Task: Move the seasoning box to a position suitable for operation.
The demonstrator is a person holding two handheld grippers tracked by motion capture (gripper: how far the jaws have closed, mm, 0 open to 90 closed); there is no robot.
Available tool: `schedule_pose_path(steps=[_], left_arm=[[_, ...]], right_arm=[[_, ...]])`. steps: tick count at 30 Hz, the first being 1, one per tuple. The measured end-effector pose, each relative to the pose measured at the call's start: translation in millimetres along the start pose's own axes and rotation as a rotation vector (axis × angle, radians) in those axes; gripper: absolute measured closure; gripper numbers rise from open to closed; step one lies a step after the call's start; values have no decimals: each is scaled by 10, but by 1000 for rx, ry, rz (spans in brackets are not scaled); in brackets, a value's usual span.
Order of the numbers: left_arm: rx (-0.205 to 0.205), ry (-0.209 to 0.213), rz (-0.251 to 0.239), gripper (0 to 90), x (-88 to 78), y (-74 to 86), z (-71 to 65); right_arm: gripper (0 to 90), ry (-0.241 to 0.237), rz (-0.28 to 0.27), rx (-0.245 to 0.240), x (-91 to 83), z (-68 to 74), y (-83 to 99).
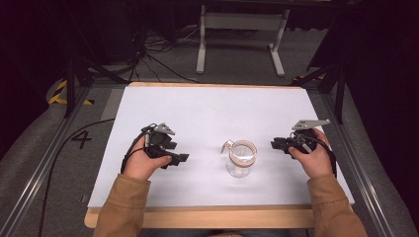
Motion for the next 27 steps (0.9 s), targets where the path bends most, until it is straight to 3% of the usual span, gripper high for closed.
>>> schedule_pose_path(steps=[3, 5, 6, 7, 9, 14, 18, 20, 23, 25, 26, 27], left_arm=[[-6, -44, 29, 452, 4, -3, 29], [9, -65, 42, 462, 7, -30, 29], [48, -56, 39, 466, 21, -64, -4], [48, -56, 39, 480, 21, -64, -4], [71, -16, 30, 507, 58, -93, -71], [75, 51, 12, 649, 136, -164, -200], [82, 53, -10, 689, 158, -209, -241], [89, 54, -22, 776, 185, -228, -262], [69, 38, -62, 896, 323, -289, -265], [53, 46, -76, 899, 399, -307, -294], [70, 53, -77, 900, 567, -313, -351], [70, 53, -77, 899, 567, -313, -351]], right_arm=[[836, -49, 24, -25, 58, 148, 59], [843, -55, 28, -28, 65, 168, 67], [865, -66, 29, -28, 80, 211, 87], [865, -66, 29, -28, 80, 211, 87], [892, -70, 32, -28, 91, 221, 116], [896, -108, 18, -29, 116, 313, 122], [895, -106, 14, -55, 165, 373, 119], [895, -105, 9, -71, 216, 402, 121], [894, -97, 14, -93, 296, 414, 132], [894, -100, 22, -88, 330, 424, 145], [894, -98, 22, -91, 342, 427, 150], [894, -98, 22, -91, 342, 427, 150]])
Point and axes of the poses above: each handheld gripper's, and its own axes: x roughly forward along the jaws, y roughly out of its underside, z roughly to its left, the point moved 10 cm from there along x, roughly forward along the jaws, and after that the axes turned 4 degrees about x, right-handed, at the moved point
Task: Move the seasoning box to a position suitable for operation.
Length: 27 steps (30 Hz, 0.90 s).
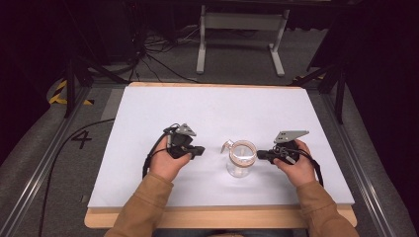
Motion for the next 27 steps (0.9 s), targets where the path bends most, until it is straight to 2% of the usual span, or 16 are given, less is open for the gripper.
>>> schedule_pose_path(steps=[1, 3, 4, 5, 8, 13, 14, 16, 17, 20, 22, 24, 27], left_arm=[[17, -10, 8, 899, 81, 11, -13], [17, -32, 1, 899, 188, 5, -19], [17, -32, 1, 899, 188, 5, -19], [14, -54, -8, 899, 225, -7, -4], [10, -53, -23, 899, 263, -20, -18], [40, -53, -37, 899, 394, -66, -86], [44, -41, -31, 898, 419, -74, -108], [54, -38, -20, 897, 437, -77, -98], [37, -45, -17, 895, 444, -75, -87], [36, -37, -14, 896, 445, -85, -78], [42, -32, -30, 897, 459, -118, -86], [62, -45, -7, 897, 458, -121, -71], [67, -31, -1, 898, 440, -146, -68]], right_arm=[[894, 0, 8, -2, 11, 23, 14], [893, -1, 5, -8, 9, 41, 18], [893, -1, 5, -8, 9, 41, 18], [889, -10, -3, 4, 5, 62, 30], [889, -4, 3, 5, 7, 55, 70], [890, -3, 4, 11, -5, 52, 109], [884, -6, 2, 21, -19, 60, 125], [883, -2, -3, 22, -26, 52, 138], [883, -3, -2, 28, -31, 55, 145], [884, 4, -2, 29, -38, 47, 170], [885, 5, -2, 31, -45, 53, 186], [888, 5, -5, 32, -63, 59, 205], [888, 9, -5, 38, -101, 48, 243]])
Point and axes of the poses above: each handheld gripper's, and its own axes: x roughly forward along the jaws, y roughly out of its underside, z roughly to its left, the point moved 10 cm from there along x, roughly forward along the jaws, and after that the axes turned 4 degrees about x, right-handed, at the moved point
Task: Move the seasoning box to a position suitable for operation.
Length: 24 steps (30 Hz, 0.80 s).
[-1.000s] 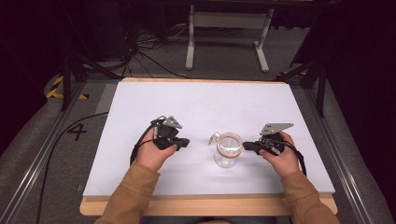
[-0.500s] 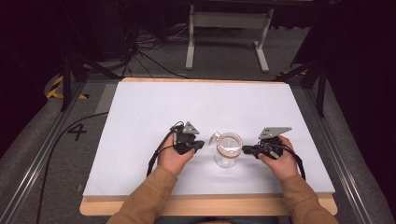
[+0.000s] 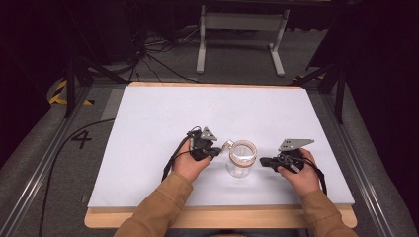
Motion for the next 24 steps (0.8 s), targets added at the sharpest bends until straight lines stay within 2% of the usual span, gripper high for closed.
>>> schedule_pose_path(steps=[4, 5, 12, 16, 19, 24], left_arm=[[24, 15, 27, 896, -15, -10, -27], [36, 7, 45, 896, -26, -11, -22], [46, -11, 35, 898, 11, -46, -11], [50, -6, 26, 899, 54, -79, 16], [70, 1, 29, 898, 94, -107, 36], [61, 22, 6, 899, 179, -175, 79]], right_arm=[[887, 8, -3, 9, -38, -17, 40], [888, 8, -1, 14, -45, -15, 47], [890, 12, -5, 15, -61, -9, 65], [891, 13, -8, 3, -80, 25, 74], [892, 20, -11, 7, -122, 37, 106], [892, 41, -22, 27, -227, 15, 176]])
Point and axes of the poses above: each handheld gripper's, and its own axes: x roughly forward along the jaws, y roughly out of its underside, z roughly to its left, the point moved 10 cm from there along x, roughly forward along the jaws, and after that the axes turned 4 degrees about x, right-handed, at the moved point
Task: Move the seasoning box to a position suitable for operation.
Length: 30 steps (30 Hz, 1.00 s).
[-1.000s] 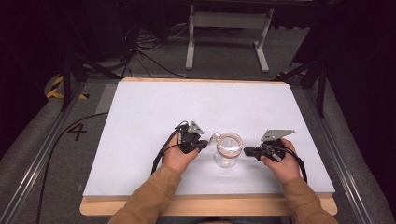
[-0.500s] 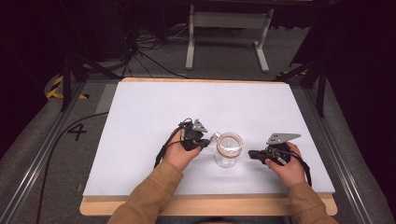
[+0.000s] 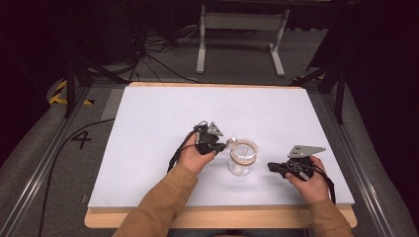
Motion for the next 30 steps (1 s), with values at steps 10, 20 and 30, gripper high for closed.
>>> schedule_pose_path(steps=[10, 20, 30], left_arm=[[-3, 24, -31, 889, 66, -83, 51], [-30, -12, -34, 861, -347, 0, 100], [-103, -59, -43, 862, -828, 197, 159]], right_arm=[[895, 35, -12, 25, -131, -41, 100], [896, 1, -4, -9, 10, 22, -42], [897, -32, -10, -33, 41, -51, -277]])
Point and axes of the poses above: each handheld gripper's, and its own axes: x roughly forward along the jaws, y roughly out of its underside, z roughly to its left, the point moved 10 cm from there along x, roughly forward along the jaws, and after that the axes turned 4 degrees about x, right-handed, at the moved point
